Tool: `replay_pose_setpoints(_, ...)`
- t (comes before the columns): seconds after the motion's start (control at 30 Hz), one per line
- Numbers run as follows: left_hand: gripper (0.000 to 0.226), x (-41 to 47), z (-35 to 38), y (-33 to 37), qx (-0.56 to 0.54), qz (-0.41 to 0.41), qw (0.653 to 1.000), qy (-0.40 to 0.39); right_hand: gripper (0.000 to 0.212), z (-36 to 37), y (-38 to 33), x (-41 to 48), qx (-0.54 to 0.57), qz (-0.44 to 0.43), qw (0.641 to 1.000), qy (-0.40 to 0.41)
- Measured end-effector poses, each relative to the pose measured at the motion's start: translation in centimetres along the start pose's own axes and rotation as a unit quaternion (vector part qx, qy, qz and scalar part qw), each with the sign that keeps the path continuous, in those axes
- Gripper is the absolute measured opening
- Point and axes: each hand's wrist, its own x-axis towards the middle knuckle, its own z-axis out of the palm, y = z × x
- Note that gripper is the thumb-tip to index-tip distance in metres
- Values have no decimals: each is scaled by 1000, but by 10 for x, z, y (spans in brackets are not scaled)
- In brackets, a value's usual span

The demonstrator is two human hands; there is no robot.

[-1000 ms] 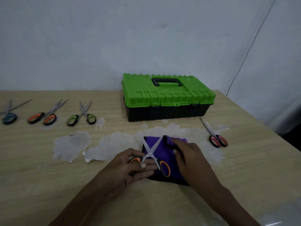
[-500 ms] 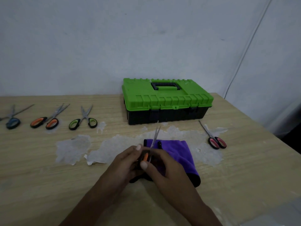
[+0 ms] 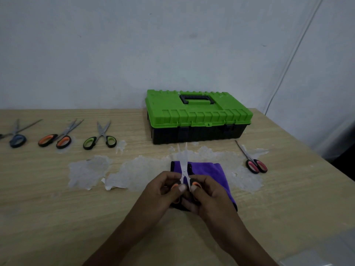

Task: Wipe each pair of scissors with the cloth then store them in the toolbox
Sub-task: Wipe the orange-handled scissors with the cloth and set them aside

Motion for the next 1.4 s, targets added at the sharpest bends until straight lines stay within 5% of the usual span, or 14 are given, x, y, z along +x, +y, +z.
replay_pose_setpoints(0.13, 22, 2, -1, -1, -72, -27, 997, -7, 19, -3, -5, -1, -51, -24, 998, -15)
replay_pose_setpoints(0.3, 31, 1, 3, -2, -171, -38, 984, -19, 16, -5, -6, -2, 27, 2, 999, -29)
replay_pose_setpoints(0.57, 18, 1, 6, -2, -202, -69, 977, -19, 11, -23, -10, -1, -228, -119, 966, 25)
replay_pose_setpoints(0.63, 18, 1, 5, -2, -174, -69, 982, -16, 10, -32, -10, 3, -324, -207, 920, 73)
replay_pose_setpoints(0.73, 17, -1, 6, -2, -137, -73, 988, -12, 19, -44, -2, 15, -533, -268, 800, 65)
replay_pose_setpoints(0.9, 20, -2, 7, -2, -103, -85, 991, -20, 49, -49, 12, 29, -634, -204, 745, 36)
replay_pose_setpoints(1.03, 19, -4, 6, 2, -103, -91, 990, -30, 33, -57, -2, 41, -588, -177, 786, 78)
replay_pose_setpoints(1.23, 20, -7, 9, 12, -162, -121, 977, -67, 13, -76, -34, 42, -299, -71, 940, 148)
replay_pose_setpoints(1.4, 17, -7, 11, 11, -168, -168, 966, -97, 24, -82, -44, 40, -147, -53, 979, 132)
